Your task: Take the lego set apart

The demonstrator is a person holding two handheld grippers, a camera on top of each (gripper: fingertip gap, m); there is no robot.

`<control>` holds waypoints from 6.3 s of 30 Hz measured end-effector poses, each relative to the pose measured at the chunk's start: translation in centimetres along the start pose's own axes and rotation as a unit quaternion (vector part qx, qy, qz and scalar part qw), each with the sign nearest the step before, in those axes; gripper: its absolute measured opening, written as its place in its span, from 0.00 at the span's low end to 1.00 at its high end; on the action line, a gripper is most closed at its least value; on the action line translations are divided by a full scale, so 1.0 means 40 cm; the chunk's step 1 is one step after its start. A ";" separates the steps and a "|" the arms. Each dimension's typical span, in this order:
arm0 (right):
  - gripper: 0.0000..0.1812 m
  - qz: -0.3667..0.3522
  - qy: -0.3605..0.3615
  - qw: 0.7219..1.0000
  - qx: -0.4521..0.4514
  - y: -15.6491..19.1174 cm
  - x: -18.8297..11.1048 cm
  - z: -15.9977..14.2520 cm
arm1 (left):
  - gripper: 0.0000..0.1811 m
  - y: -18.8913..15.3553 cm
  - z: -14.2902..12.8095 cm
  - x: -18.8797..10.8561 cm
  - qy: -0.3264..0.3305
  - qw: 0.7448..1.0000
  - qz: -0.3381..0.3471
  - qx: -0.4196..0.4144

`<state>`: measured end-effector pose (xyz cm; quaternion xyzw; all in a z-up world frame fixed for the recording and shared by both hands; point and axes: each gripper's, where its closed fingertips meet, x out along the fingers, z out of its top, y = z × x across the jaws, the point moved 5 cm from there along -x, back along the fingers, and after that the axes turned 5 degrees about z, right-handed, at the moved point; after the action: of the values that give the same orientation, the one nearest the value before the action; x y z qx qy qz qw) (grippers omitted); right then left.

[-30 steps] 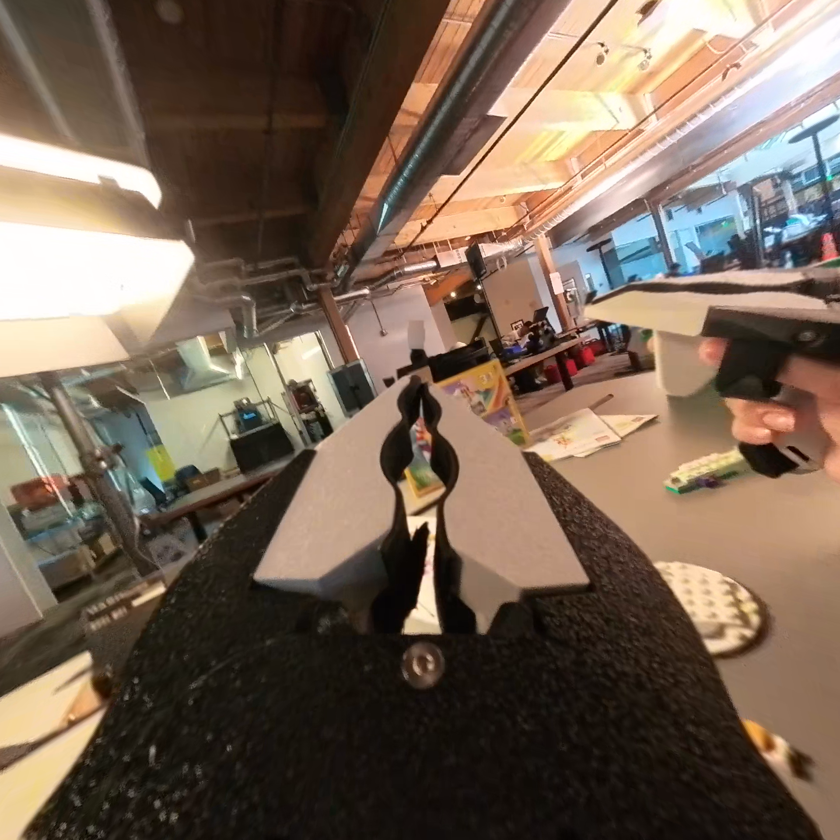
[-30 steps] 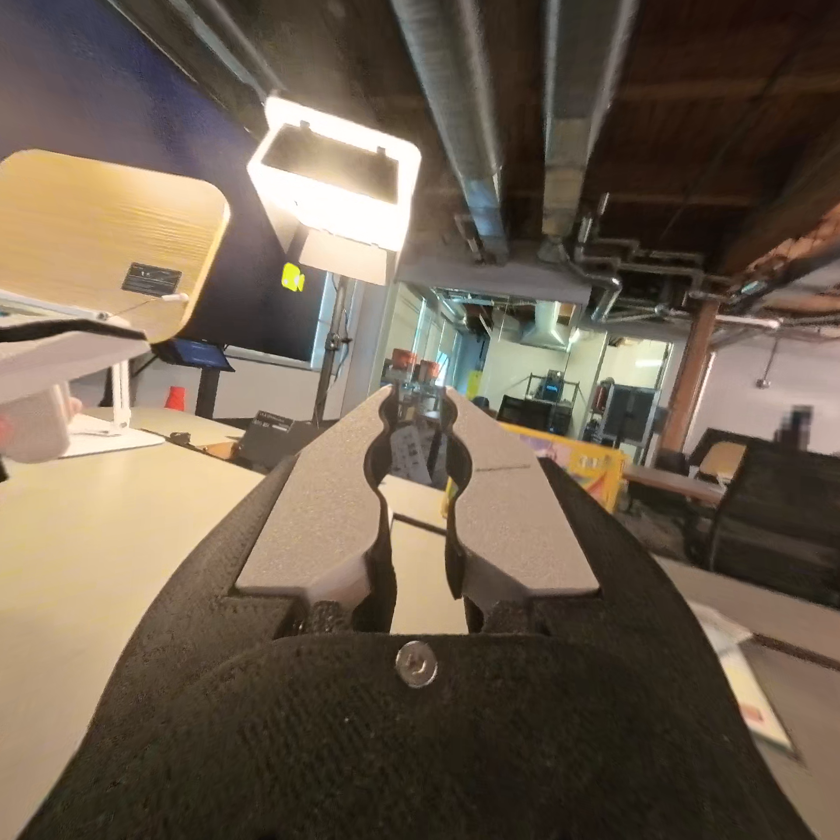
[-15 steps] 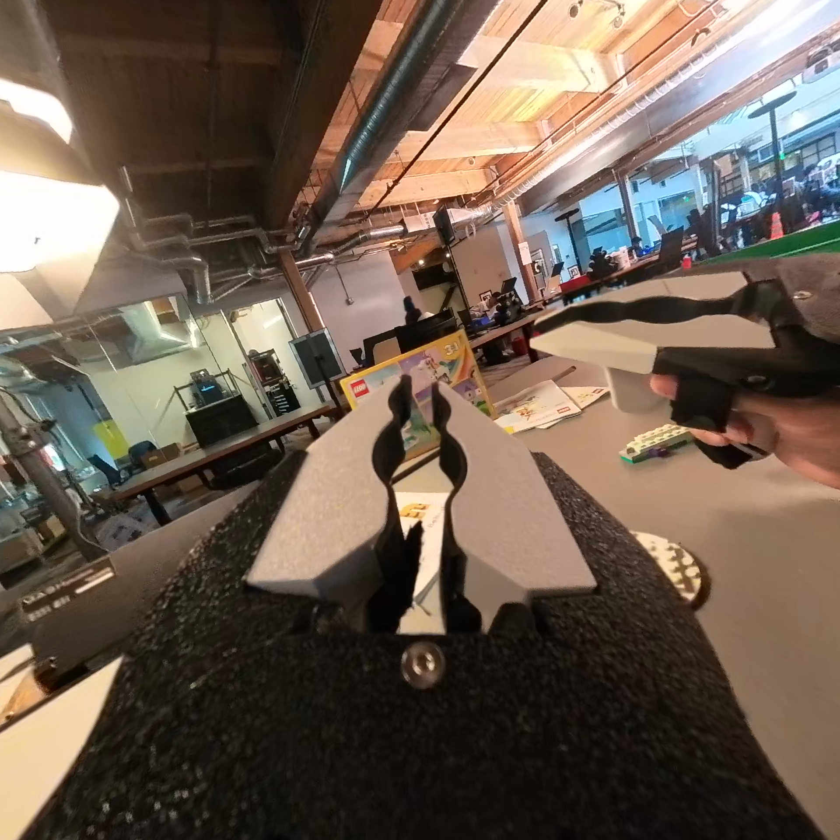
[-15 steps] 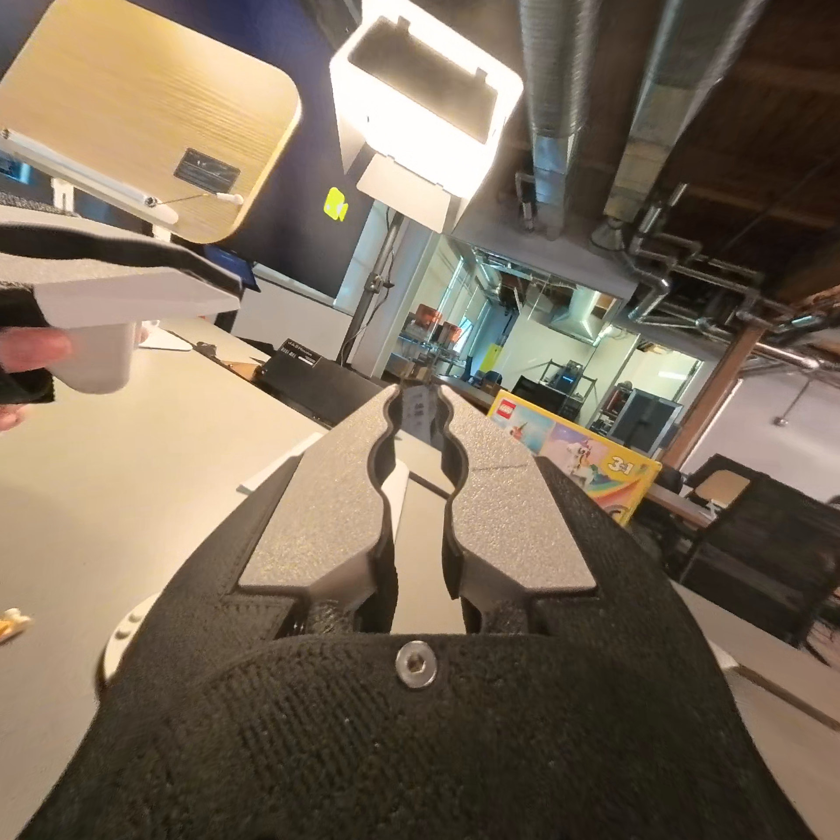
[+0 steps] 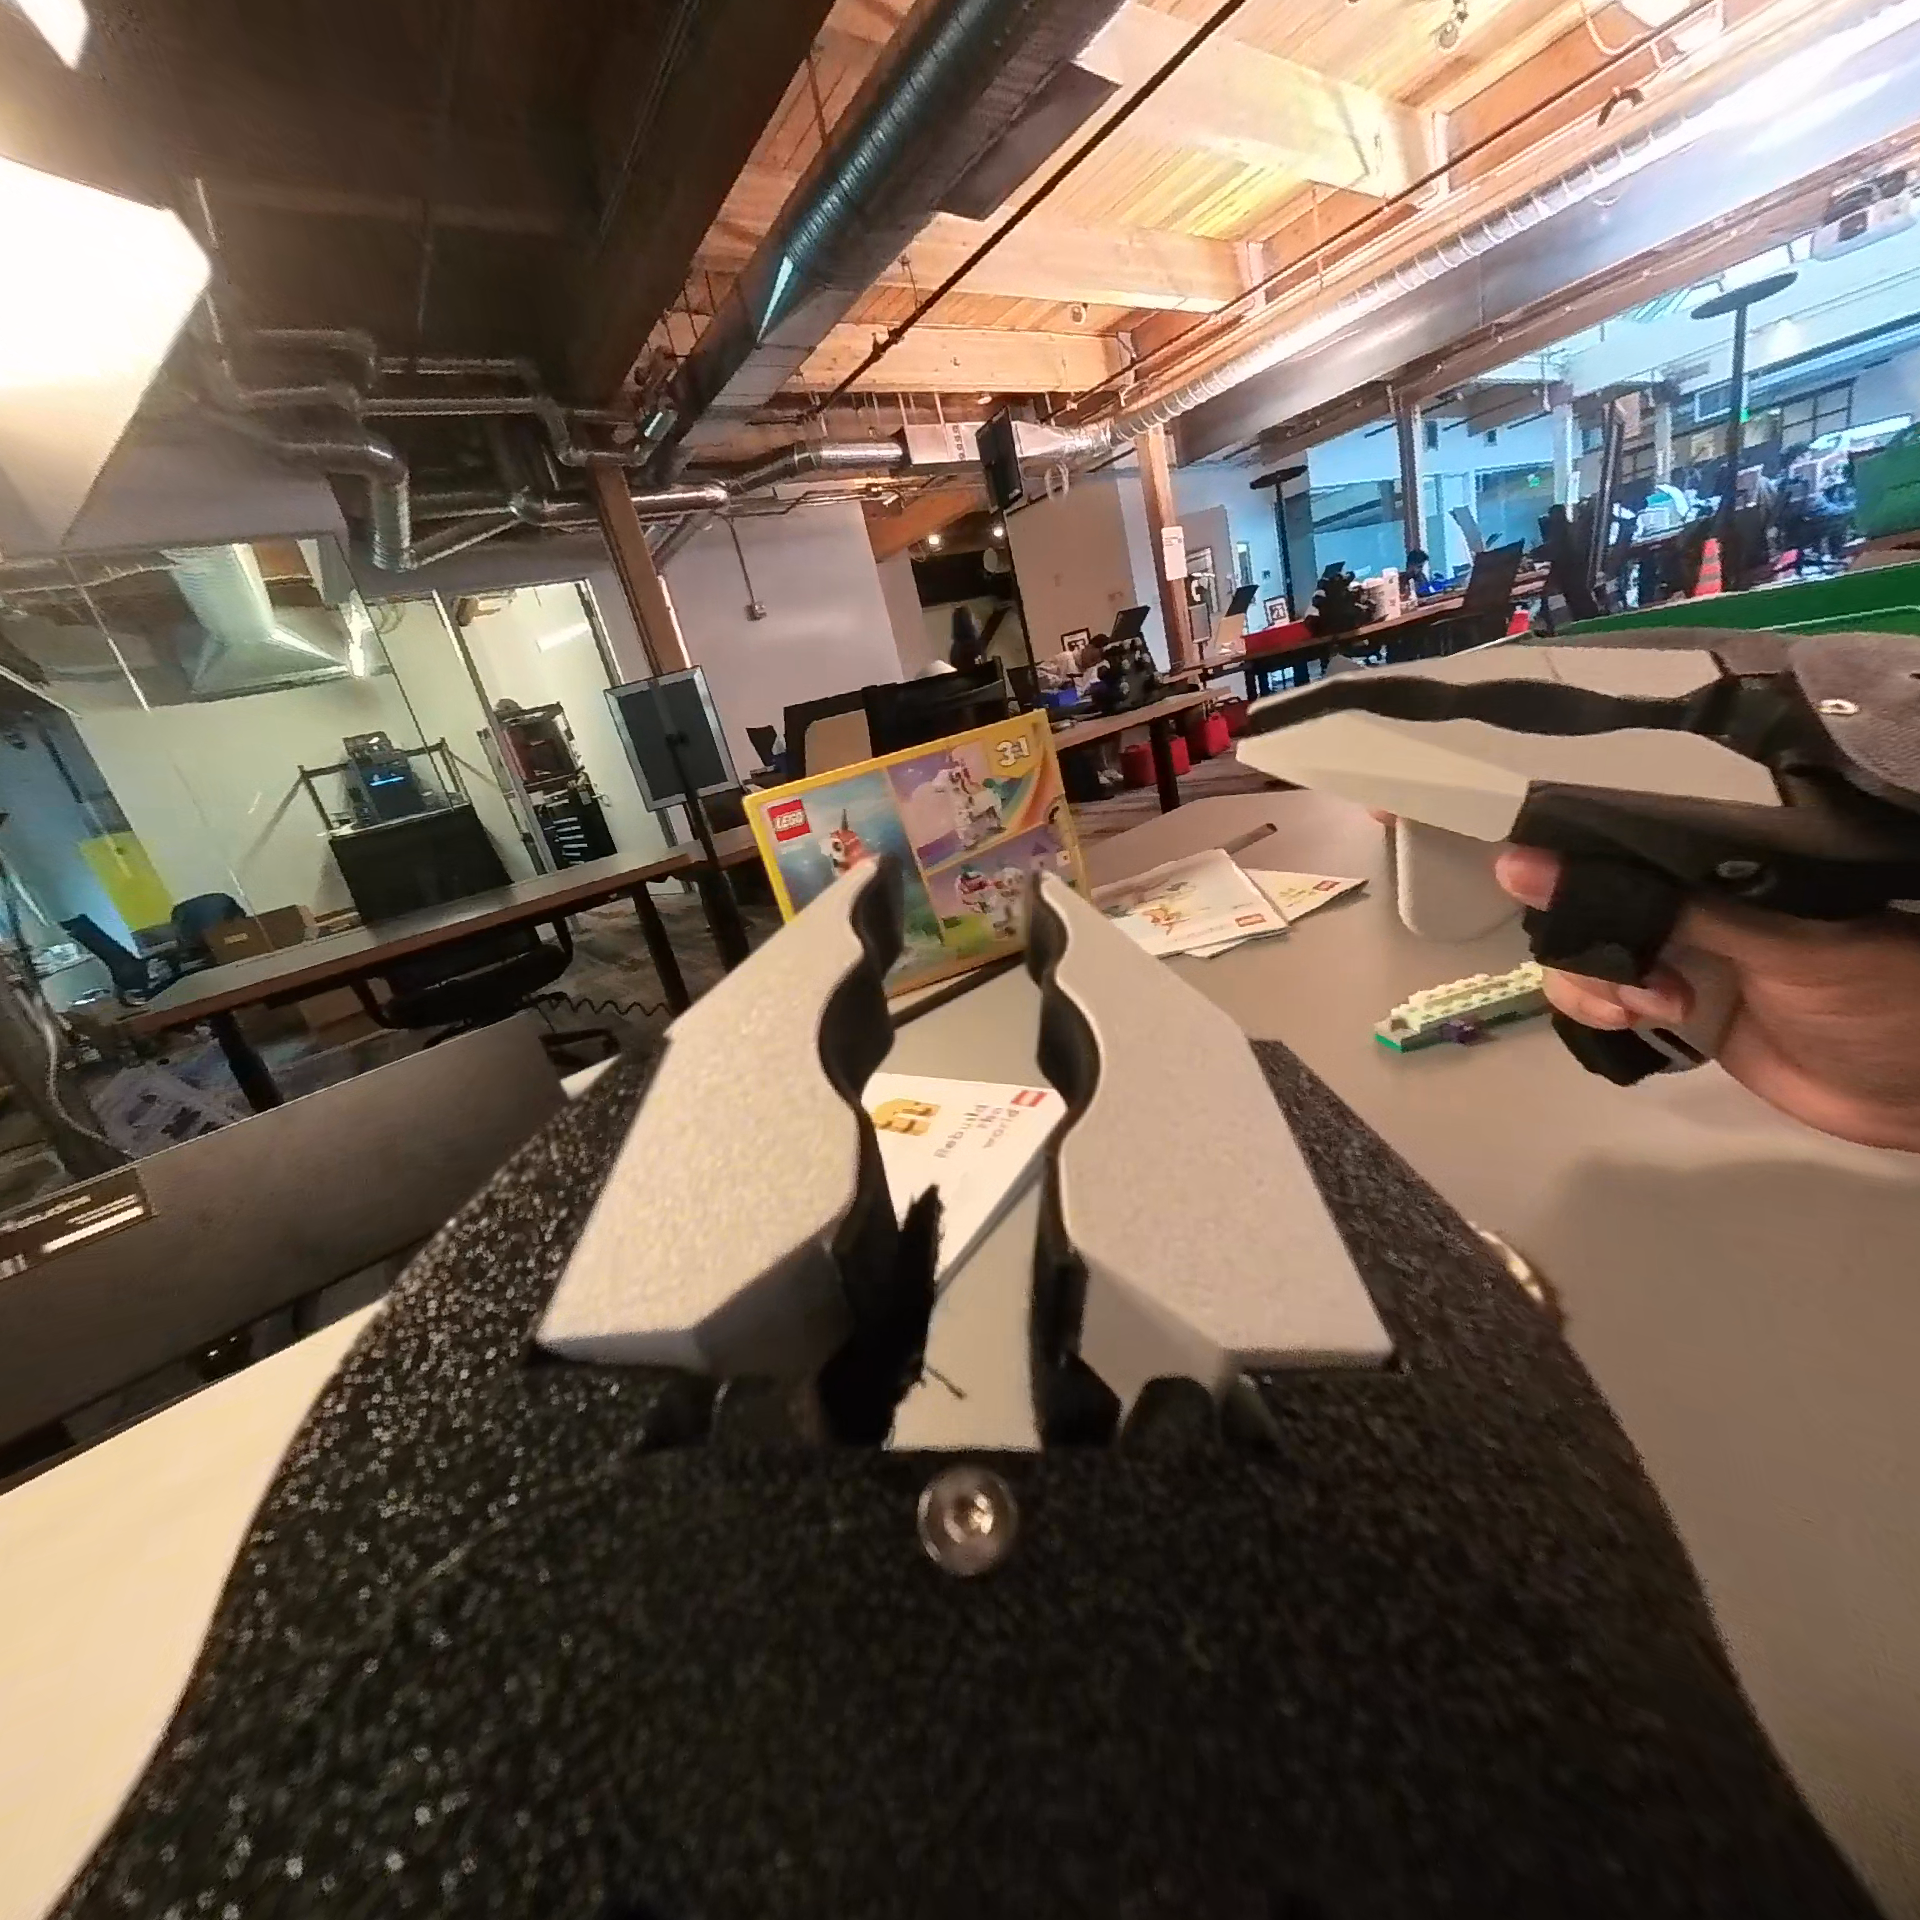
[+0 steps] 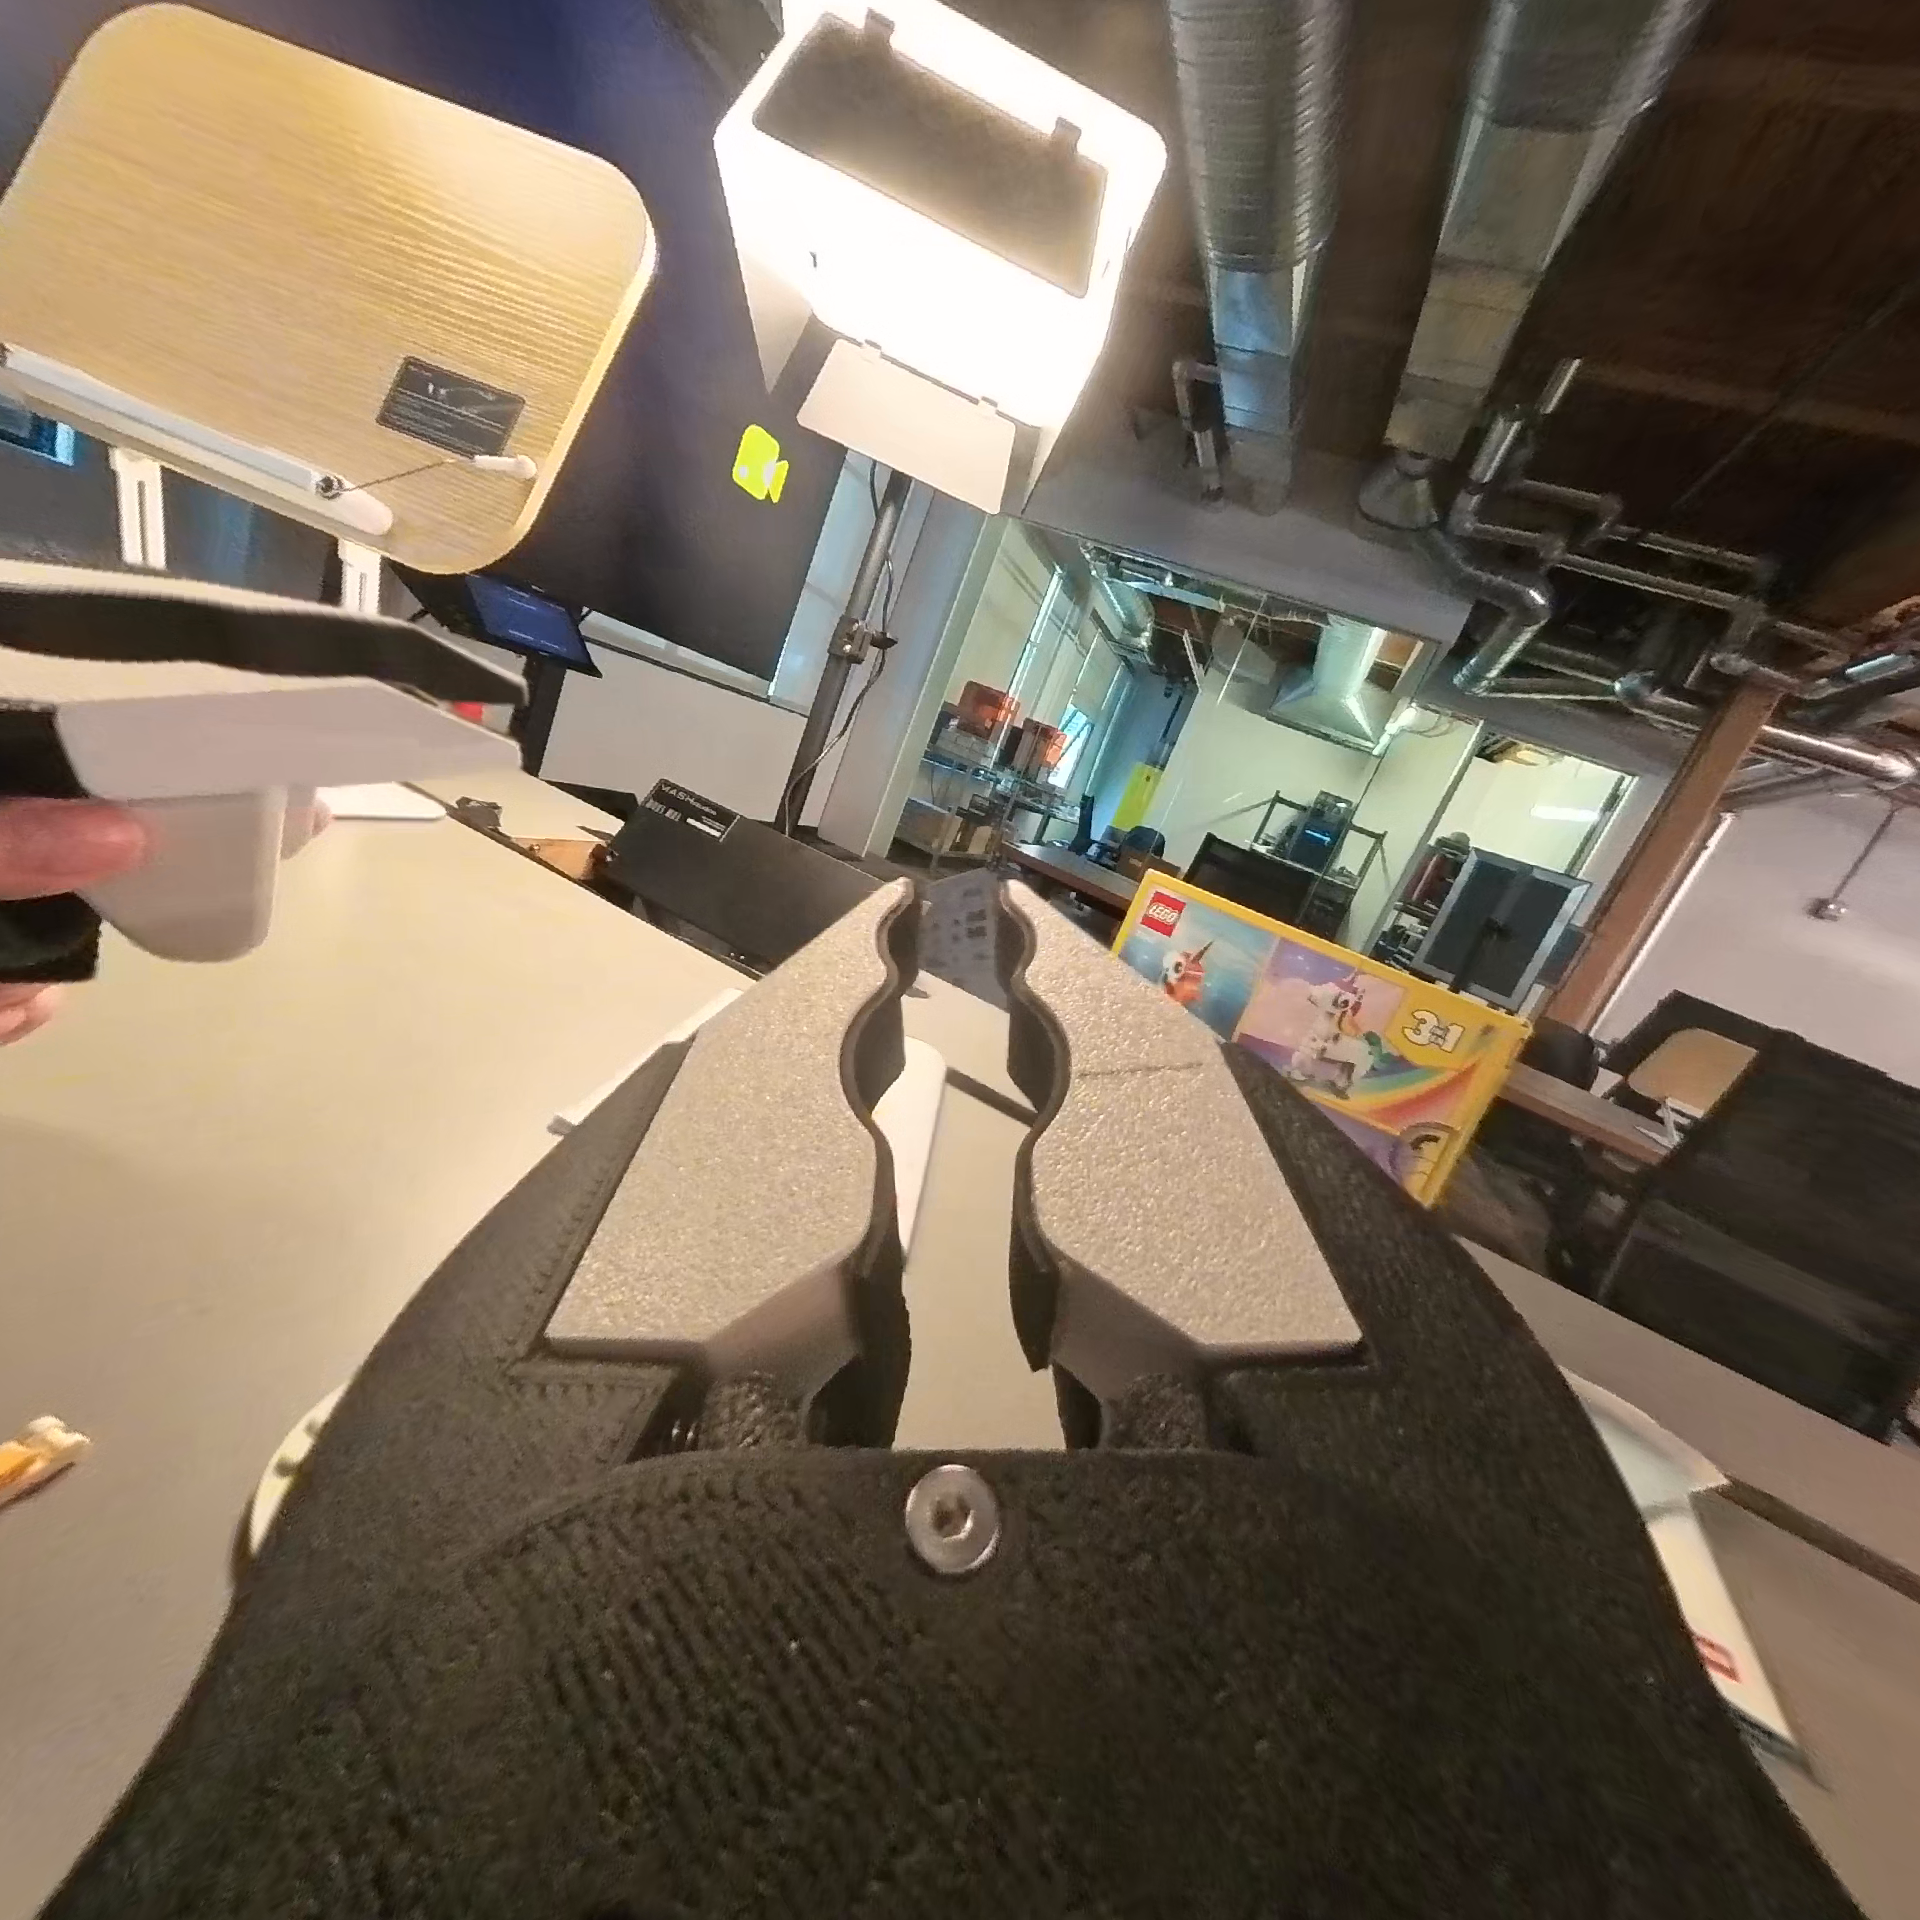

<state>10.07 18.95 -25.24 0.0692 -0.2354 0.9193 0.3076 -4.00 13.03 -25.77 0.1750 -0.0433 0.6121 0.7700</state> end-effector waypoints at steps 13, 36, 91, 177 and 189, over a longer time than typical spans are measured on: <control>0.07 0.000 0.009 1.000 -0.005 -0.027 -0.032 -0.003 | 0.11 -0.042 -0.021 -0.042 0.085 0.995 -0.056 -0.007; 0.17 0.351 0.400 0.835 0.143 0.344 -0.121 -0.071 | 0.11 -0.020 -0.052 -0.096 0.178 0.976 -0.087 -0.089; 0.03 0.361 0.050 0.904 -0.223 0.284 -0.129 -0.003 | 0.03 -0.120 -0.077 -0.152 0.315 0.779 -0.387 -0.380; 0.09 0.338 0.083 0.845 -0.406 0.306 -0.139 -0.021 | 0.02 -0.150 -0.103 -0.162 0.381 0.827 -0.355 -0.212; 0.06 0.323 0.093 0.803 -0.492 0.326 -0.136 -0.037 | 0.02 -0.149 -0.108 -0.161 0.386 0.799 -0.360 -0.287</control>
<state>6.65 7.61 -33.11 -0.2574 -0.6355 0.7279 0.0062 -0.53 7.32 -32.91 -0.3019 0.1504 0.2670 0.9027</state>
